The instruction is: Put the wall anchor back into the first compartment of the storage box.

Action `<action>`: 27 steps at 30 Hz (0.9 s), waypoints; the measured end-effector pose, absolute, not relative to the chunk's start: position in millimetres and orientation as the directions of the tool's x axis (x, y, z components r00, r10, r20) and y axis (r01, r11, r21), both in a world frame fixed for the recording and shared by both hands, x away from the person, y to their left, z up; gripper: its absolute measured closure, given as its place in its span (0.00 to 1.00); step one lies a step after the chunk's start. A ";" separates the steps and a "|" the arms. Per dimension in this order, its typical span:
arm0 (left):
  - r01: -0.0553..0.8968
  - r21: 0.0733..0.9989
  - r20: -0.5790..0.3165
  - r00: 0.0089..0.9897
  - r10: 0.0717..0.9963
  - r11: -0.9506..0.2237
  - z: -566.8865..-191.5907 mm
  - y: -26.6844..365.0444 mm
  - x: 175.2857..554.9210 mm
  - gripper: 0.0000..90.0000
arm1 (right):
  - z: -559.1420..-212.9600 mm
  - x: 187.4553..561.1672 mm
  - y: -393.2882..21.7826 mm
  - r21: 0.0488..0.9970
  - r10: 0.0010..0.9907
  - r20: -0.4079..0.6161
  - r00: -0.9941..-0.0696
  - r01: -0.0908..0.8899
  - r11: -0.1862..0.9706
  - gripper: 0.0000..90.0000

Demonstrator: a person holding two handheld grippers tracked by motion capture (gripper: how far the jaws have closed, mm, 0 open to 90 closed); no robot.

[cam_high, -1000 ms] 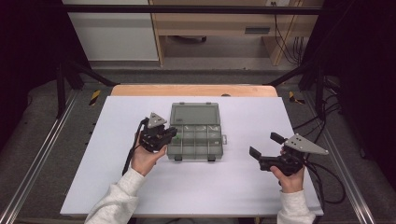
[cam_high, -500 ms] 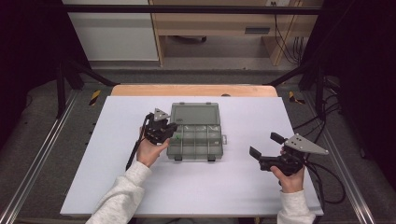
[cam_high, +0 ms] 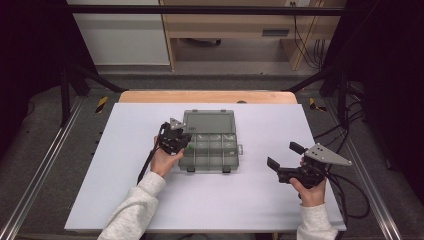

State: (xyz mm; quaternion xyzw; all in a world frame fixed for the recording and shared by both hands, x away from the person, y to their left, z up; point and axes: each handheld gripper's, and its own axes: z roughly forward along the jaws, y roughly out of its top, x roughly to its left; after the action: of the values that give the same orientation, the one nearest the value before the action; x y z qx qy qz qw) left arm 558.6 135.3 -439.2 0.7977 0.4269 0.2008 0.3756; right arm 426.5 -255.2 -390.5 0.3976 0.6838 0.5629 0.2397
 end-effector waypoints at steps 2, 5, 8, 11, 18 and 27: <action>0.541 0.758 0.004 0.555 0.832 -0.365 -443.5 133.8 558.9 0.93 | -390.3 426.5 -255.4 0.961 0.814 0.121 -0.568 0.273 0.048 0.01; 0.551 0.744 0.004 0.564 0.826 -0.379 -449.1 132.5 561.1 0.93 | -390.4 426.6 -255.4 0.961 0.814 0.120 -0.569 0.272 0.048 0.00; 0.558 0.743 -0.007 0.560 0.829 -0.371 -451.7 129.8 561.1 0.93 | -390.6 426.7 -254.9 0.960 0.813 0.122 -0.569 0.275 0.048 0.01; 0.549 0.747 -0.001 0.564 0.826 -0.374 -448.4 130.1 559.1 0.88 | -390.8 426.8 -254.4 0.960 0.813 0.122 -0.569 0.275 0.048 0.00; 0.522 0.805 -0.065 0.550 0.832 -0.282 -427.7 142.6 547.3 0.75 | -390.8 426.8 -254.4 0.960 0.814 0.121 -0.568 0.276 0.050 0.01; 0.449 0.865 -0.113 0.607 0.787 -0.223 -403.5 168.0 516.7 0.49 | -390.5 426.2 -254.8 0.960 0.812 0.123 -0.570 0.275 0.048 0.00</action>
State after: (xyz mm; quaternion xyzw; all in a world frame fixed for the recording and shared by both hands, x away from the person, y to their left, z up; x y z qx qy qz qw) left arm 516.7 168.0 -403.5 0.7613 0.4059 0.1783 0.4731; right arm 426.2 -254.8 -390.5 0.3979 0.6834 0.5638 0.2381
